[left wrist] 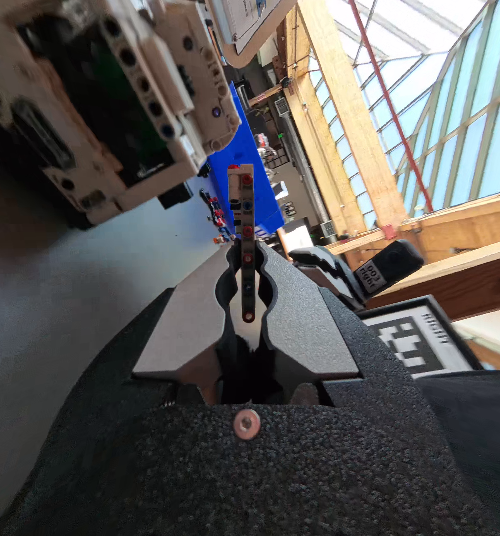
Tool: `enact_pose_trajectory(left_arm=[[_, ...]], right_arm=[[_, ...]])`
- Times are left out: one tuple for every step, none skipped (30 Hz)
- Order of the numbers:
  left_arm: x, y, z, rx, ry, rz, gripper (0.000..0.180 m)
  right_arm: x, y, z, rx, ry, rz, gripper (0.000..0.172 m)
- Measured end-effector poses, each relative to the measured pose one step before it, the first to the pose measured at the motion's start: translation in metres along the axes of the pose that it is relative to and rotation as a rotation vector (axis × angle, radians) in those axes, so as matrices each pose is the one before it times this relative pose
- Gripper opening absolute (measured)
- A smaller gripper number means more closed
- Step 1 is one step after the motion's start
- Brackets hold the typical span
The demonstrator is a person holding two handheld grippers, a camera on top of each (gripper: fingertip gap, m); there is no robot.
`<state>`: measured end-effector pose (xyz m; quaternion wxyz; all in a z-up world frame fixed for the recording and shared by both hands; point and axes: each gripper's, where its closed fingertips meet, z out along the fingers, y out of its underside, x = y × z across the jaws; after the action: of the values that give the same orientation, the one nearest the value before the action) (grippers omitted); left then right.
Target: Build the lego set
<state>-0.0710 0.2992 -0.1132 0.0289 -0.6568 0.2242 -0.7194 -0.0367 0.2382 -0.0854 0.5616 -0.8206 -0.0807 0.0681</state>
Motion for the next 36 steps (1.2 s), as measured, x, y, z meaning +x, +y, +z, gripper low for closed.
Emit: enact_pose_trajectory(left_arm=[[-0.00191,-0.00510,-0.00124,0.0016,-0.0451,0.1018,0.006],[-0.00211,-0.00606,-0.00172,0.0063,-0.0419,0.1228,0.006],[-0.00090,-0.00675,-0.00191,0.0154,-0.0276,0.1365,0.006],[0.00073,-0.00723,-0.00201,0.0260,-0.0162,0.1278,0.006],[0.00384,-0.00703,-0.00235,0.0308,0.0122,0.0866,0.006],[0.00475,-0.00511,-0.00182,0.0260,0.0351,0.0314,0.006],[0.00068,-0.00170,-0.00102,0.0110,0.0204,-0.0112,0.006],[-0.00058,-0.00078,-0.00084,0.0055,0.0112,-0.0205,0.006],[0.00173,-0.00123,-0.00113,0.0088,0.0186,-0.0067,0.006],[0.00280,-0.00116,-0.00119,0.0097,0.0166,0.0057,0.006],[0.00310,-0.00077,-0.00089,0.0087,0.0122,0.0125,0.006],[0.00353,-0.00016,-0.00019,0.0043,0.0155,0.0108,0.006],[0.00232,0.00060,0.00036,-0.0005,0.0109,0.0033,0.006],[-0.00005,0.00039,0.00036,-0.0019,-0.0005,-0.0019,0.006],[-0.00039,-0.00011,-0.00009,0.0011,-0.0001,-0.0033,0.006],[0.00020,-0.00078,-0.00069,0.0059,0.0041,-0.0029,0.006],[0.00060,-0.00152,-0.00139,0.0116,0.0045,-0.0001,0.006],[0.00101,-0.00209,-0.00190,0.0166,0.0046,0.0038,0.006],[0.00122,-0.00223,-0.00217,0.0178,0.0031,0.0061,0.006],[0.00146,-0.00181,-0.00232,0.0153,0.0018,0.0059,0.006],[0.00144,-0.00144,-0.00256,0.0132,0.0010,0.0054,0.006],[0.00112,-0.00111,-0.00186,0.0100,-0.0003,0.0065,0.006],[0.00054,-0.00049,-0.00070,0.0037,-0.0007,0.0049,0.006],[-0.00030,0.00076,0.00051,-0.0050,-0.0026,0.0006,0.006],[-0.00053,0.00148,0.00123,-0.0113,-0.0028,-0.0009,0.006],[-0.00026,0.00172,0.00167,-0.0128,-0.0007,0.0005,0.006],[0.00011,0.00139,0.00156,-0.0101,-0.0001,0.0022,0.006],[0.00039,0.00099,0.00129,-0.0062,0.0007,0.0038,0.006],[0.00107,0.00071,0.00080,-0.0039,0.0037,0.0042,0.006],[0.00142,0.00036,0.00039,-0.0008,0.0059,0.0032,0.006],[0.00096,-0.00010,-0.00014,0.0040,0.0011,0.0035,0.006],[0.00071,-0.00054,-0.00033,0.0063,-0.0033,0.0061,0.006],[0.00140,0.00006,-0.00018,0.0022,0.0015,0.0074,0.006],[0.00124,0.00067,0.00034,-0.0025,0.0003,0.0075,0.006],[0.00013,0.00062,0.00052,-0.0029,-0.0087,0.0108,0.005],[0.00068,0.00060,0.00053,-0.0041,-0.0059,0.0130,0.006]], right_arm=[[-0.00290,0.01122,0.00016,-0.0183,-0.0178,0.0218,0.013],[-0.00325,0.00942,0.00057,-0.0247,-0.0168,0.0211,0.014],[-0.00361,0.00620,0.00005,-0.0159,-0.0140,0.0145,0.015],[-0.00565,0.00211,-0.00071,0.0057,-0.0209,0.0063,0.014],[-0.00558,0.00025,-0.00095,0.0122,-0.0185,0.0058,0.014],[-0.00409,-0.00034,-0.00100,0.0075,-0.0092,0.0083,0.013],[-0.00387,-0.00027,-0.00108,0.0055,-0.0074,0.0073,0.013],[-0.00427,0.00024,-0.00117,0.0026,-0.0095,0.0061,0.013],[-0.00383,0.00068,-0.00127,0.0049,-0.0083,0.0042,0.013],[-0.00357,0.00137,-0.00136,0.0032,-0.0069,0.0019,0.012],[-0.00298,0.00257,-0.00140,-0.0026,-0.0047,-0.0004,0.011],[-0.00273,0.00336,-0.00149,-0.0072,-0.0030,-0.0022,0.011],[-0.00241,0.00343,-0.00184,-0.0072,0.0003,-0.0025,0.011],[-0.00228,0.00305,-0.00206,-0.0027,0.0020,-0.0021,0.010],[-0.00222,0.00316,-0.00234,-0.0004,0.0045,-0.0002,0.010],[-0.00257,0.00358,-0.00216,-0.0024,0.0054,0.0011,0.009],[-0.00350,0.00436,-0.00212,-0.0090,0.0048,-0.0025,0.010],[-0.00370,0.00481,-0.00223,-0.0102,0.0113,-0.0104,0.010],[-0.00395,0.00430,-0.00229,-0.0032,0.0161,-0.0150,0.010],[-0.00461,0.00361,-0.00248,0.0018,0.0146,-0.0123,0.010],[-0.00566,0.00325,-0.00254,0.0020,0.0090,-0.0056,0.010],[-0.00641,0.00357,-0.00252,0.0020,0.0037,-0.0006,0.010],[-0.00637,0.00421,-0.00256,0.0020,0.0040,0.0036,0.010],[-0.00716,0.00499,-0.00260,0.0010,-0.0014,0.0047,0.010],[-0.00830,0.00592,-0.00284,-0.0005,-0.0055,0.0018,0.010],[-0.00847,0.00718,-0.00277,-0.0021,-0.0033,-0.0029,0.010],[-0.00897,0.00865,-0.00270,-0.0040,-0.0033,-0.0090,0.011],[-0.01139,0.01082,-0.00217,-0.0081,-0.0141,-0.0171,0.011],[-0.01335,0.01346,-0.00067,-0.0134,-0.0242,-0.0208,0.011],[-0.01609,0.01696,0.00150,-0.0240,-0.0386,-0.0187,0.011],[-0.01754,0.02022,0.00397,-0.0502,-0.0476,-0.0079,0.012],[-0.01664,0.02251,0.00634,-0.0800,-0.0464,0.0132,0.013],[-0.01335,0.01957,0.00775,-0.0772,-0.0366,0.0145,0.013],[-0.00987,0.01342,0.00838,-0.0504,-0.0306,0.0113,0.013],[-0.00801,0.00979,0.00867,-0.0270,-0.0354,0.0191,0.012],[-0.00814,0.00693,0.00862,-0.0193,-0.0481,0.0259,0.011]])
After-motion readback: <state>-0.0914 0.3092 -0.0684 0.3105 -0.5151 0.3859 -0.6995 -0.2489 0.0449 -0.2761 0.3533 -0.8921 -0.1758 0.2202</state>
